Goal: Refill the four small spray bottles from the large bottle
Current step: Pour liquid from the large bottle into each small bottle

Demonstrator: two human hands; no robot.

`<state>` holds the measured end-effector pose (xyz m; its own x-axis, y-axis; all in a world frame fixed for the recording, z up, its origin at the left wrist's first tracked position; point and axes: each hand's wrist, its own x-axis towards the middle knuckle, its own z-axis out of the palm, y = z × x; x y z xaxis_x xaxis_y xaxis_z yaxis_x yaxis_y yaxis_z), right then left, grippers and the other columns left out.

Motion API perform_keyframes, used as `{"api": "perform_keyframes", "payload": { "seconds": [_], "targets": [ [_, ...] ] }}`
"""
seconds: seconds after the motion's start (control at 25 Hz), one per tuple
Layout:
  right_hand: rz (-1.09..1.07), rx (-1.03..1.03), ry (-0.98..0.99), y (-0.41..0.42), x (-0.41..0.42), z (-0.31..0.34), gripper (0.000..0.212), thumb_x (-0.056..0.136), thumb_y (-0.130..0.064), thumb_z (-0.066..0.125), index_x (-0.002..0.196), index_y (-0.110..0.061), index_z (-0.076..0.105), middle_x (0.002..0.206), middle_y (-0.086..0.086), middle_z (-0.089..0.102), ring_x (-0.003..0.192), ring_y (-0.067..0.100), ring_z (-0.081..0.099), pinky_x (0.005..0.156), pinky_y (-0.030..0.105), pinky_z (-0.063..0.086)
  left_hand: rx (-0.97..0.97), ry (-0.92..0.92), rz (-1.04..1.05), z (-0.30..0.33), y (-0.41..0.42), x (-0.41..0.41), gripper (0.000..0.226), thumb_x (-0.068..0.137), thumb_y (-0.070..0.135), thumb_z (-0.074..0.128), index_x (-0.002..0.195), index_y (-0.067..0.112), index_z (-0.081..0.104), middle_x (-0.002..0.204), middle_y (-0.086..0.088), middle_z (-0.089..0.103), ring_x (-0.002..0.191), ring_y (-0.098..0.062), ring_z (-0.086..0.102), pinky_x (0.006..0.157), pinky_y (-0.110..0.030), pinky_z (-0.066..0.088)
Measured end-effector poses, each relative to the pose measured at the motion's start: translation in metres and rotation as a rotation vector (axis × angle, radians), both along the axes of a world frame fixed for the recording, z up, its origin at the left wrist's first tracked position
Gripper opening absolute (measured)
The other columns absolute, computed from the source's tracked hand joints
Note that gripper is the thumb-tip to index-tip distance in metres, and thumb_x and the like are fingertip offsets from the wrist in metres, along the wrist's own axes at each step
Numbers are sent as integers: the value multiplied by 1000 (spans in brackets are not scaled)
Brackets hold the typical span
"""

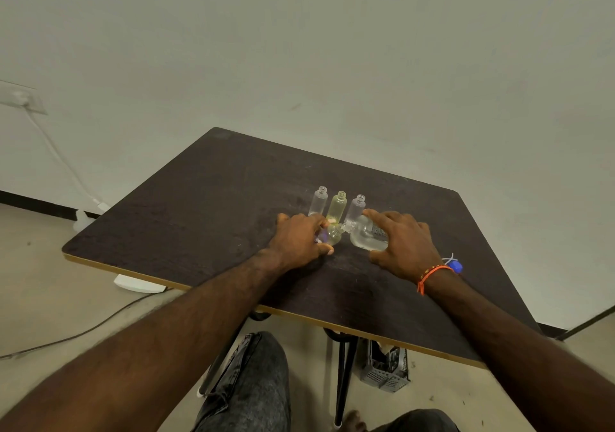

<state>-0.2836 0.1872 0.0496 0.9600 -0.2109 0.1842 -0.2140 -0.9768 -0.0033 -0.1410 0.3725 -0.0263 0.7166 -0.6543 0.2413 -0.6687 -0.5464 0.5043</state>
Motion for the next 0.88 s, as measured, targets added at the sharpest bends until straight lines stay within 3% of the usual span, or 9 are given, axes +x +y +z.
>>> {"api": "perform_keyframes", "payload": {
  "seconds": [0.88],
  "targets": [
    [-6,15,12,0,0,-1,86,79,-43,73,153,-36,30,148,0,48,132,26,42,109,51,33,4,1,3,-1,0,1,55,84,55,79,129,29,60,110,9,73,109,-14,63,105,-44,30]
  ]
}}
